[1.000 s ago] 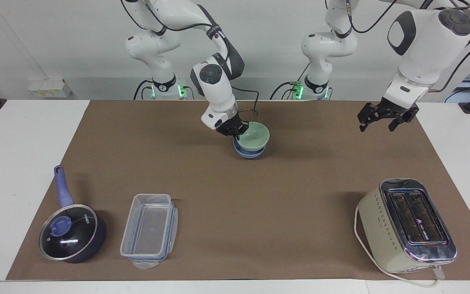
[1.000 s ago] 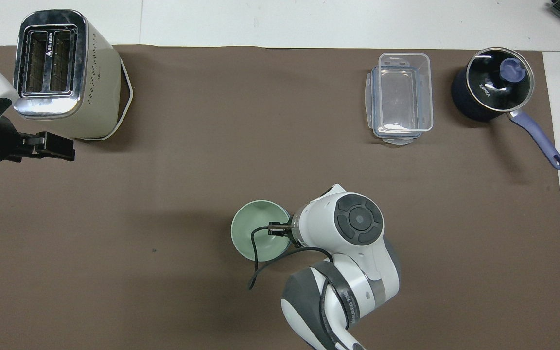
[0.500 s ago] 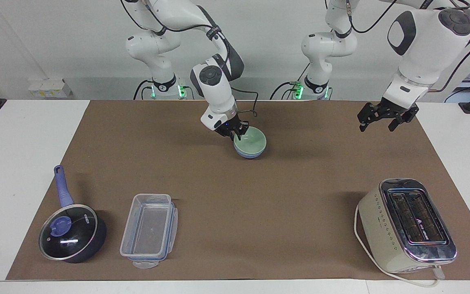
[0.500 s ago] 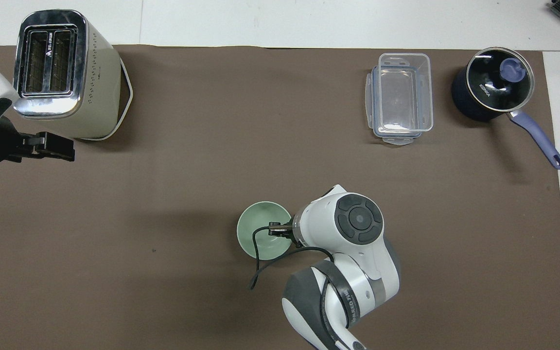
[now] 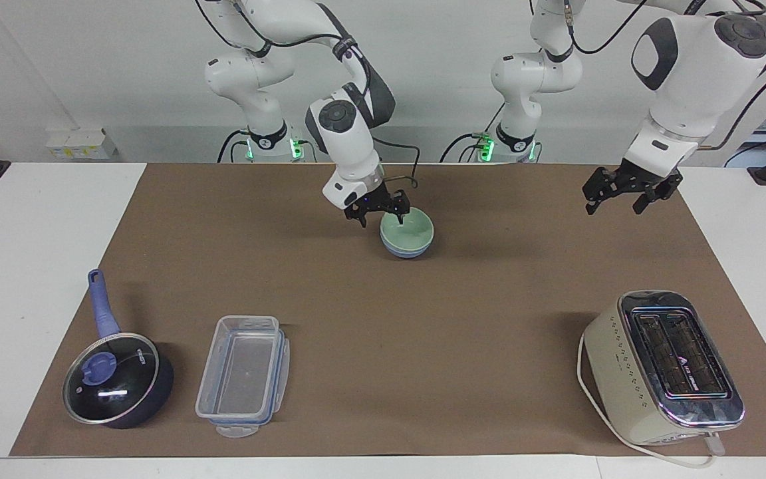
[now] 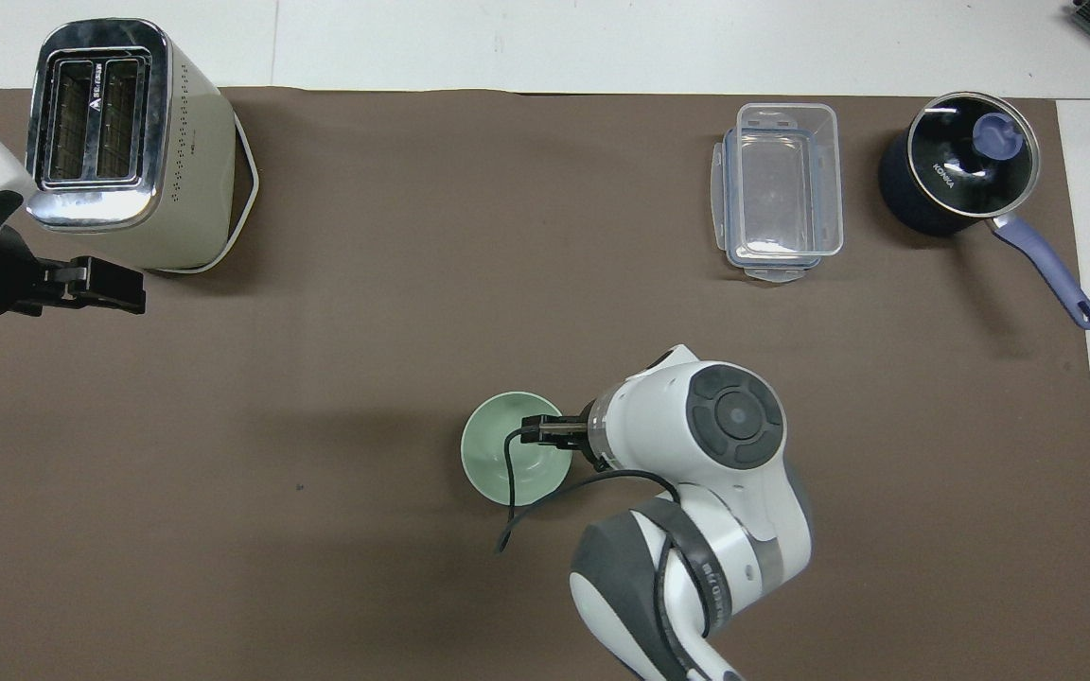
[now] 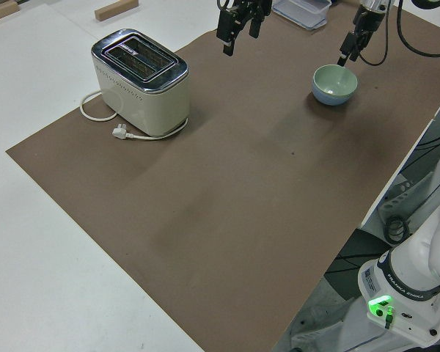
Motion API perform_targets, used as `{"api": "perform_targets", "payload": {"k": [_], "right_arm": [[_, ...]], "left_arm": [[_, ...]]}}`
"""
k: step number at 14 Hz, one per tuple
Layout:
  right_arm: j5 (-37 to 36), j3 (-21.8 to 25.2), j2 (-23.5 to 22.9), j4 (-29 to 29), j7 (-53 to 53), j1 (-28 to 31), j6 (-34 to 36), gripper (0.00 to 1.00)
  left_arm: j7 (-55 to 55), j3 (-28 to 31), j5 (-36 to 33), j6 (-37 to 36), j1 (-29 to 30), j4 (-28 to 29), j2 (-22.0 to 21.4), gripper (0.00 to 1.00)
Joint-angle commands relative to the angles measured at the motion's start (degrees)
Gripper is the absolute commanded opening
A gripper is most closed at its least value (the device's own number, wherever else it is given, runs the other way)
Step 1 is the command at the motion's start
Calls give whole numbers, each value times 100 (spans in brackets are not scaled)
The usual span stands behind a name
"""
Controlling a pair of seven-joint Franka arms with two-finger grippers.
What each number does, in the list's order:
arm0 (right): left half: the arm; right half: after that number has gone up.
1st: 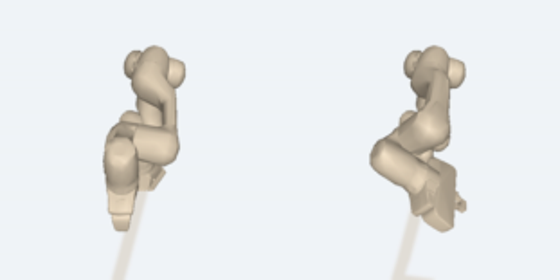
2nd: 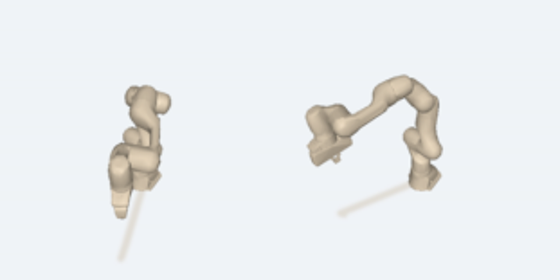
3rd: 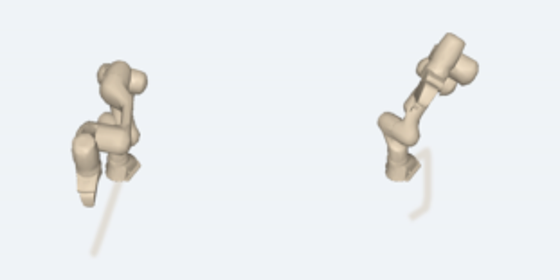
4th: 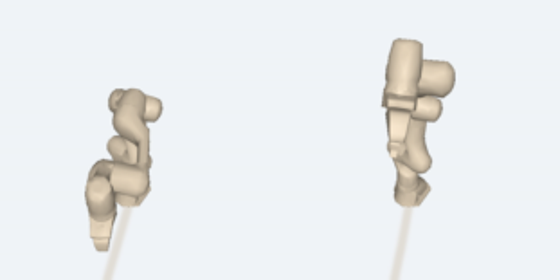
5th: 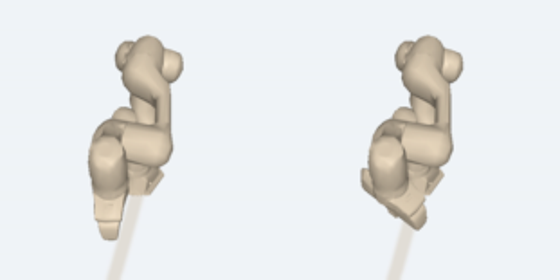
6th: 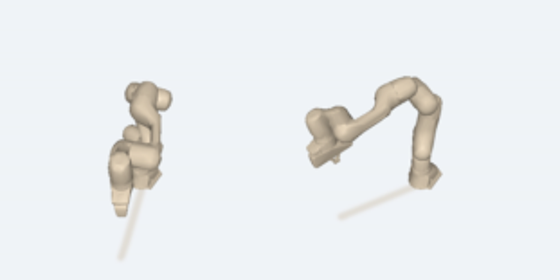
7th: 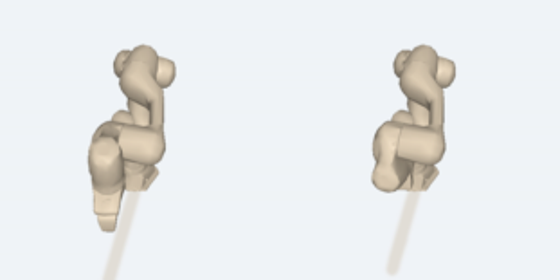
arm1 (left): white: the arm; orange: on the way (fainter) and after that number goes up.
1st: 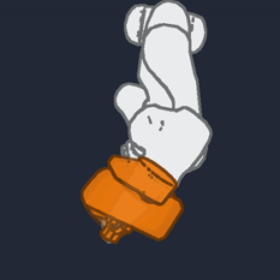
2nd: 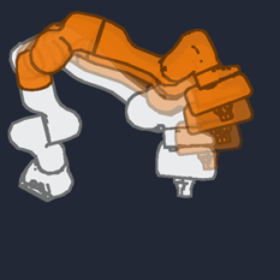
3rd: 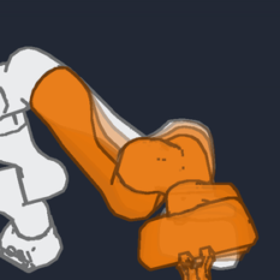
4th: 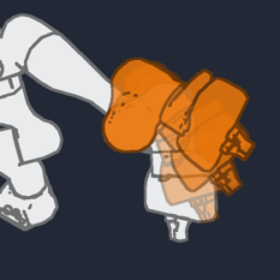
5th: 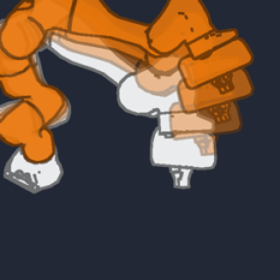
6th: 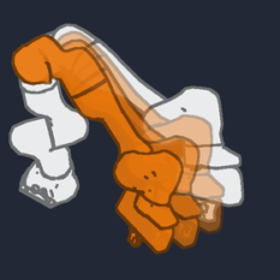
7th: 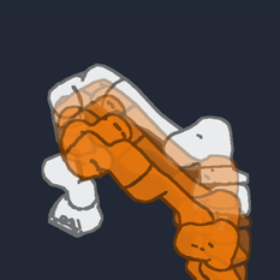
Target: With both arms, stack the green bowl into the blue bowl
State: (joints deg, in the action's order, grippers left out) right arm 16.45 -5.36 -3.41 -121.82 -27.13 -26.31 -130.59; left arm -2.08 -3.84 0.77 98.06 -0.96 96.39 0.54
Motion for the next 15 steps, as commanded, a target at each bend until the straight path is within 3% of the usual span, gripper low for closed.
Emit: {"api": "perform_targets", "payload": {"k": [1, 4, 9, 15], "right_arm": [[-141, -17, 542, -61, 505, 660, 472, 100], [-624, -9, 789, 201, 709, 1302, 832, 100], [-1414, -17, 702, 1702, 1034, 2217, 2238, 100], [-1759, -17, 369, 3241, 1307, 2666, 3775, 100]], "left_arm": [[59, -38, -104, -120, 61, -59, -1, 100], [59, -38, -104, -120, 61, -59, -1, 100], [59, -38, -104, -120, 61, -59, -1, 100], [59, -38, -104, -120, 61, -59, -1, 100]]}}
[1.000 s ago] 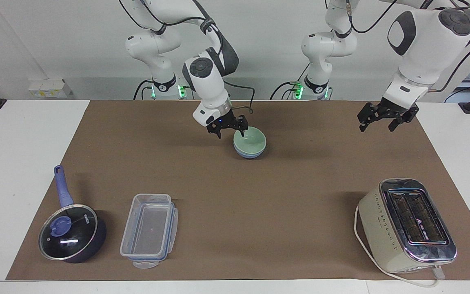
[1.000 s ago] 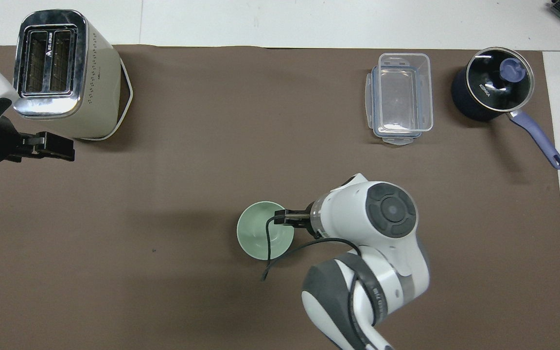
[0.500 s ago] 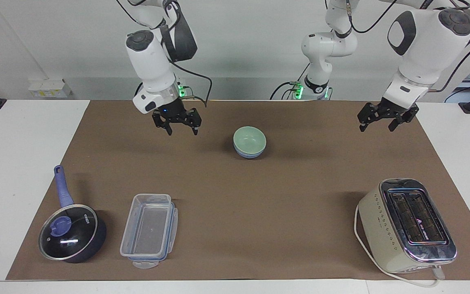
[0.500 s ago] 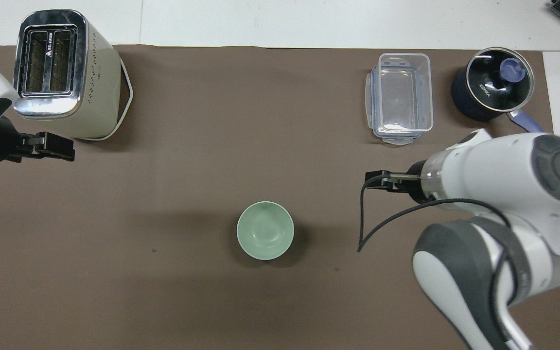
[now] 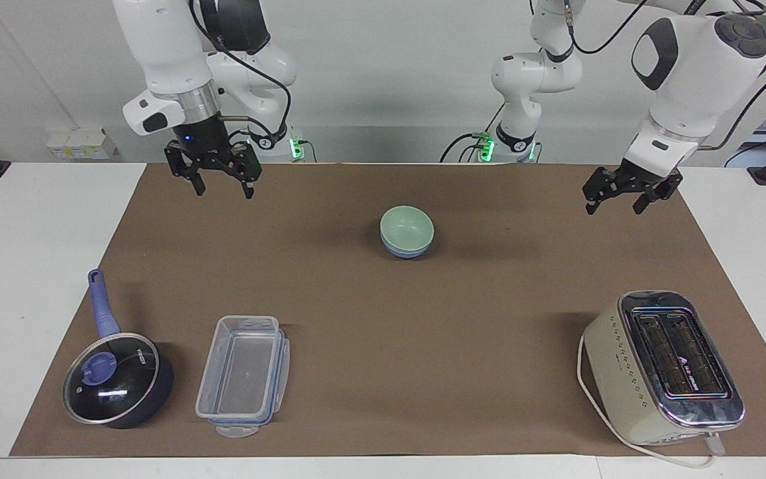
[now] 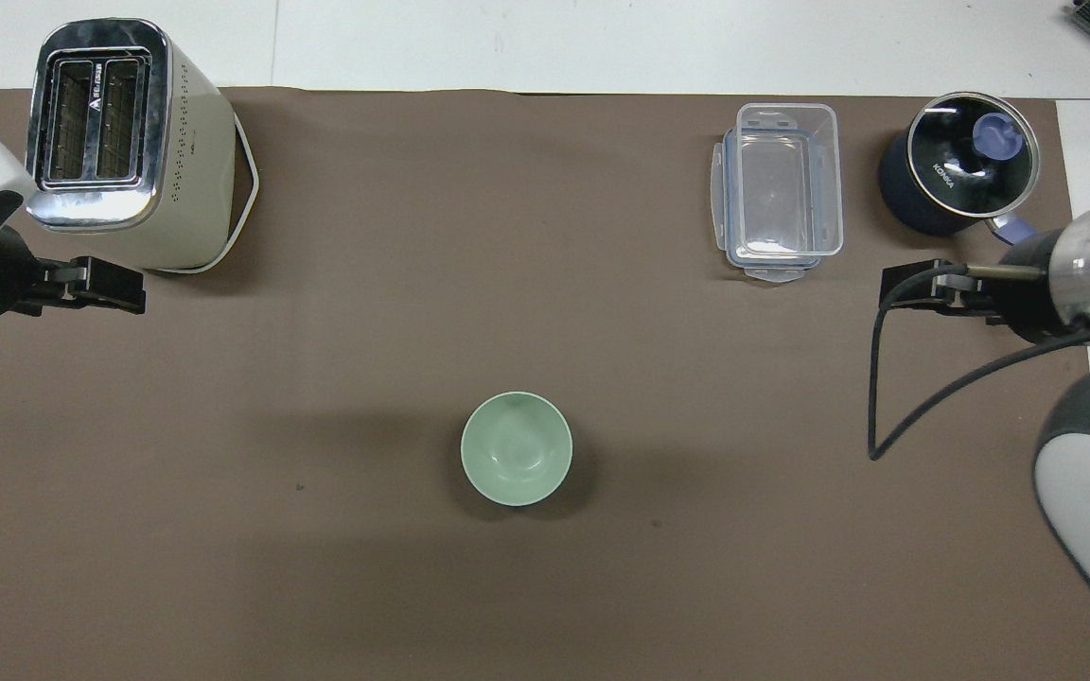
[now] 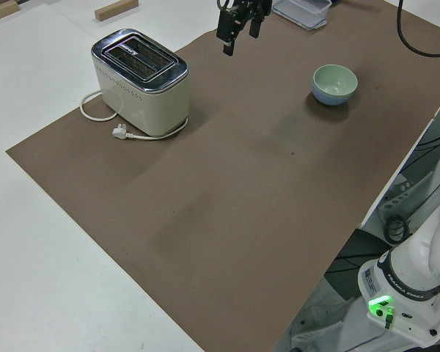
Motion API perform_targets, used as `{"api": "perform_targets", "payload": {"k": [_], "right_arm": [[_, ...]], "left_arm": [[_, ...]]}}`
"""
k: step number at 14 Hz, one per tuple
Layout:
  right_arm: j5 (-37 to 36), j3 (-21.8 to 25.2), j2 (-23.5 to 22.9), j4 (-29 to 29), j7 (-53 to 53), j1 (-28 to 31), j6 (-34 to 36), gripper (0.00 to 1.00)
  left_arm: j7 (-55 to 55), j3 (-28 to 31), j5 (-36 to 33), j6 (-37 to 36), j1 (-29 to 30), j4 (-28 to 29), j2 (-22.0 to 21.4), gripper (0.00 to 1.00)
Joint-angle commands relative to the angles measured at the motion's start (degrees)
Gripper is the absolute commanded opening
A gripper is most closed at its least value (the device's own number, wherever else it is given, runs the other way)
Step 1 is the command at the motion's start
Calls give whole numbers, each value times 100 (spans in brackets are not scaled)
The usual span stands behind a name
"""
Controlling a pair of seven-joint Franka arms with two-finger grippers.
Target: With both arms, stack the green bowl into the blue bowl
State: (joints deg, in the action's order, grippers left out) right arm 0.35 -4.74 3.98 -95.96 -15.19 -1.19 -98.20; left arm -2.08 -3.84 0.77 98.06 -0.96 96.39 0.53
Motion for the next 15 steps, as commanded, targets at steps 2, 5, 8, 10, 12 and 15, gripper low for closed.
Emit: {"api": "perform_targets", "payload": {"k": [2, 5, 8, 10, 12, 15], "right_arm": [[-210, -80, -468, 972, 130, 294, 714, 100], [-211, -80, -539, 1071, 349, 303, 880, 100], [-193, -80, -530, 1062, 350, 303, 890, 100], [-141, -71, -521, 1053, 358, 303, 968, 100], [-132, -80, -521, 1062, 358, 303, 1013, 100], [-175, -71, -530, 1071, 367, 303, 1109, 100]], "left_arm": [[59, -38, -104, -120, 61, -59, -1, 100], [59, -38, -104, -120, 61, -59, -1, 100], [59, -38, -104, -120, 61, -59, -1, 100], [59, -38, -104, -120, 61, -59, -1, 100], [59, -38, -104, -120, 61, -59, -1, 100], [59, -38, -104, -120, 61, -59, -1, 100]]}}
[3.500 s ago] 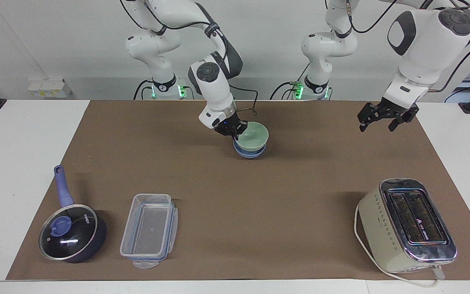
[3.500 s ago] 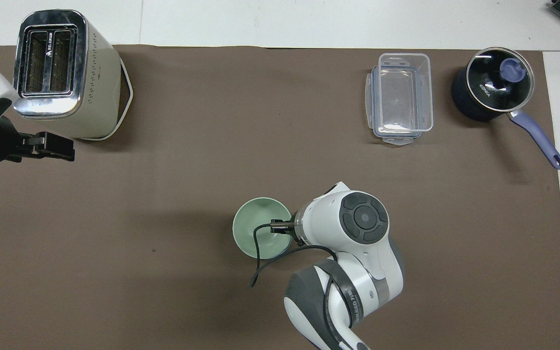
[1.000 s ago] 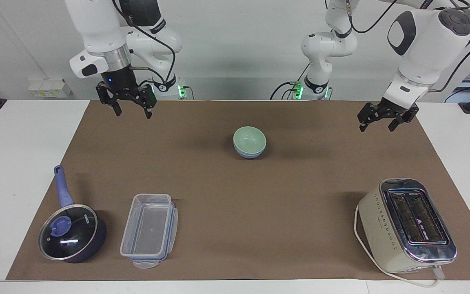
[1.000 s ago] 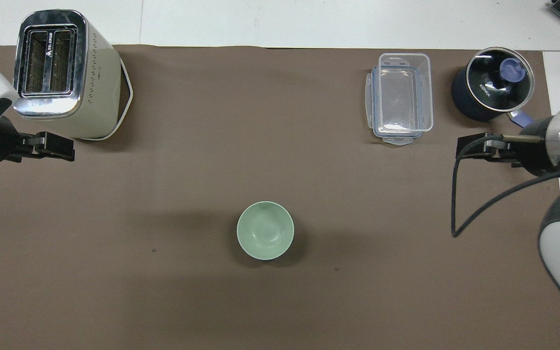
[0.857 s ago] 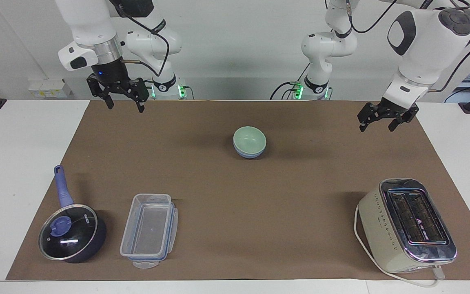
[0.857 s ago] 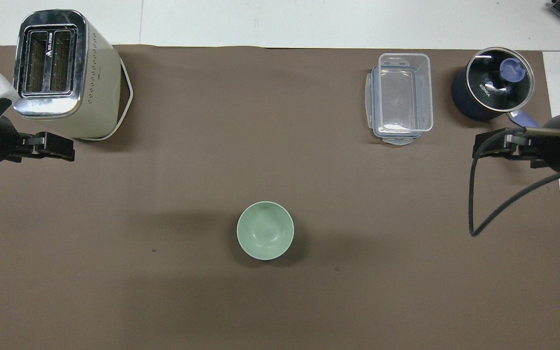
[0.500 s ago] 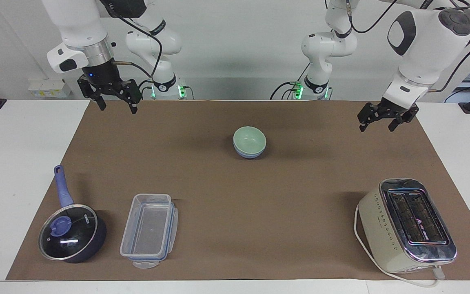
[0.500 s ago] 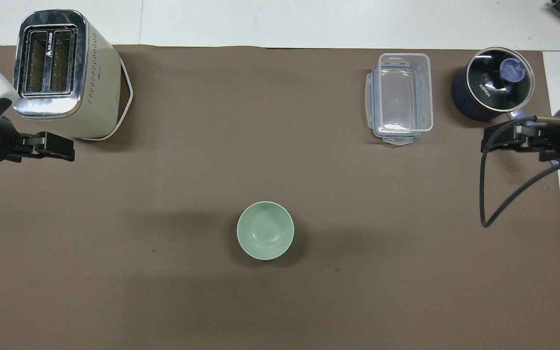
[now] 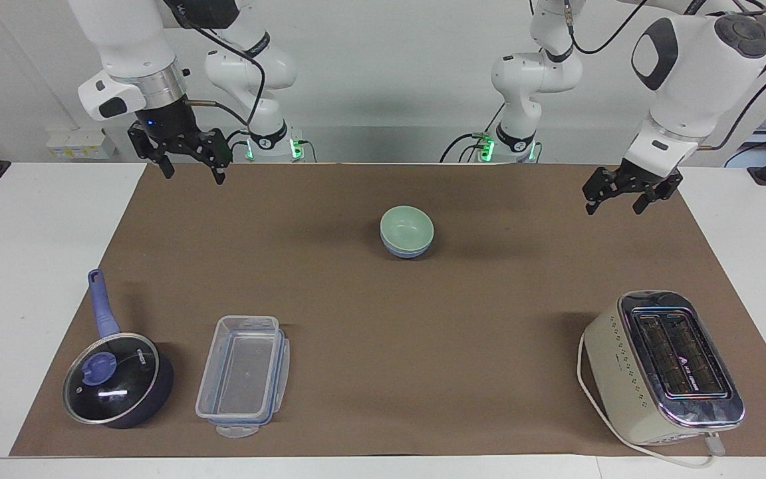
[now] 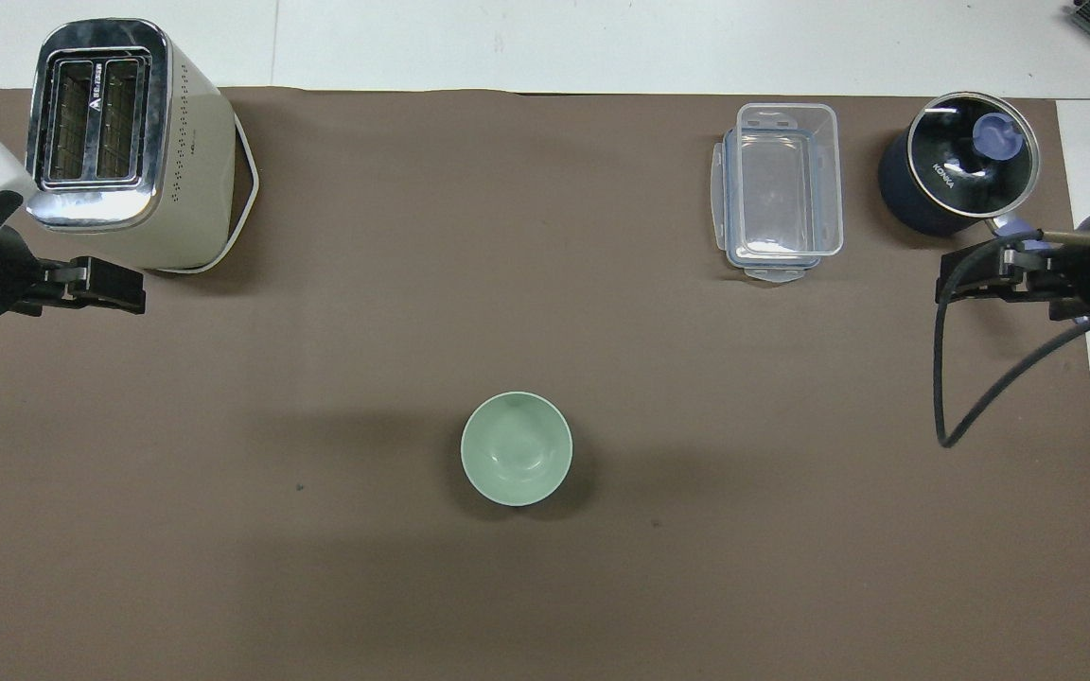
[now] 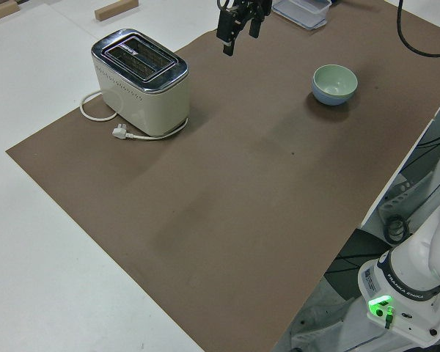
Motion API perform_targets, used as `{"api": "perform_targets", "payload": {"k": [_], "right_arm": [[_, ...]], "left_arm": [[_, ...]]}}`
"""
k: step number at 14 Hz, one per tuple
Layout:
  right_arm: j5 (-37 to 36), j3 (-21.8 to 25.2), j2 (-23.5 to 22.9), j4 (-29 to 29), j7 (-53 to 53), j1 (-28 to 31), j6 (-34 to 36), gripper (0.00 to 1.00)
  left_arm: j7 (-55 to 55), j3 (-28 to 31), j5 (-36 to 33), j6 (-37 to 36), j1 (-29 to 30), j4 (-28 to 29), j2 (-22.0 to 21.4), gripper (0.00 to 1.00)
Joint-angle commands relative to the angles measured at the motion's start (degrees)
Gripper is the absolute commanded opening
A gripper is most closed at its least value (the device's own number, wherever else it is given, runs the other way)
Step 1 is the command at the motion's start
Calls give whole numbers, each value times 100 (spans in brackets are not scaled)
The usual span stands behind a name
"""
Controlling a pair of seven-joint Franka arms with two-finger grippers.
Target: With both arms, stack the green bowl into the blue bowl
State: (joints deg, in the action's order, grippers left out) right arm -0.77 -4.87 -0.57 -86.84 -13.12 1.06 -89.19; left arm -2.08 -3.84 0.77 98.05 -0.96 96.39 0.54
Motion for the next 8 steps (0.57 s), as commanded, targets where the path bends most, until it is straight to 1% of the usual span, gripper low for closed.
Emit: {"api": "perform_targets", "payload": {"k": [1, 8], "right_arm": [[-72, -58, -75, 159, 160, 79, 313, 100], [-2, -58, -75, 159, 151, 88, 279, 100]], "left_arm": [[59, -38, -104, -120, 61, -50, -1, 100], [59, -38, -104, -120, 61, -59, -1, 100]]}}
